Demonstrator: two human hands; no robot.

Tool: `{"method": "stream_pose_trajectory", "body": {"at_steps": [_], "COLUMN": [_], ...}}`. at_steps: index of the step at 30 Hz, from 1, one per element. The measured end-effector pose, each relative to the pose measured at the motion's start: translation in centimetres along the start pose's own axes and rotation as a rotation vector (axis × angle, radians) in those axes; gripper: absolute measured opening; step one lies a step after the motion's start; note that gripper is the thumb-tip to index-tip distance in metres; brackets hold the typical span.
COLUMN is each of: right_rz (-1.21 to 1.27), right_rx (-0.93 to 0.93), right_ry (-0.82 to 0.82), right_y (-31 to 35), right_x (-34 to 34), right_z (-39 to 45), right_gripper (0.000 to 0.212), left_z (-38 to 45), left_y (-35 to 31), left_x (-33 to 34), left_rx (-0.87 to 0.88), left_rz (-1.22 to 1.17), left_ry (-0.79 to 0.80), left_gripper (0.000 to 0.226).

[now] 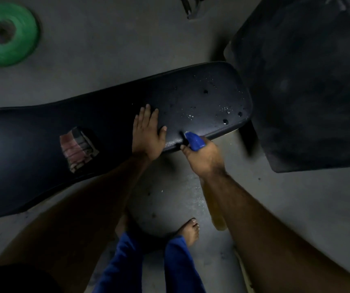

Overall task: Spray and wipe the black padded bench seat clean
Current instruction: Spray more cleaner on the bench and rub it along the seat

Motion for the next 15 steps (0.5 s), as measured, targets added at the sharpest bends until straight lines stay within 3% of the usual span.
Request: {"method": "stream_pose_trajectory", "body": {"at_steps": [4,7,10,13,15], "right_rz": [-0.08,-0.041,0.051,0.062,0.053], "right_rx": [0.019,0.01,-0.023,-0.079,-0.076], "right_ry": [-0.038,-0.071,-0.027,0.016,-0.004], "right_y": [0.9,1.8,3.5,5.5,6.8], "right_x": [2.4,4.6,6.1,7.4,8.2], "right_z": [-2.5,-3.8,-4.2,-4.5,-4.6], "right_gripper": [0.029,0.028,0.03,0.029,0.026], "left_z": [-1.9,-3.1,-3.1,-3.0,-2.6], "left_y": [3.8,6.3,7.8,9.1,10.2], "left_x": [-2.9,-3.9,-4.2,-5.8,-7.1], "left_rx": [-0.029,-0.083,-0.046,0.009,-0.023], "left_rz": [0.047,0.159,0.101,0.051,0.152], "left_ry": [-0.142,-0.064,0.017,-0.002,-0.048], "left_gripper": [0.054,0.057,0.059,0.058,0.057]}}
Point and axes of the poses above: each hand's wrist, its own z-axis towards the middle knuckle, its own x-axis out of the palm, y = z × x, the point moved 1 cm from there along z, towards the middle knuckle, and after that the axes turned 5 degrees about -y, right-handed, at the moved point
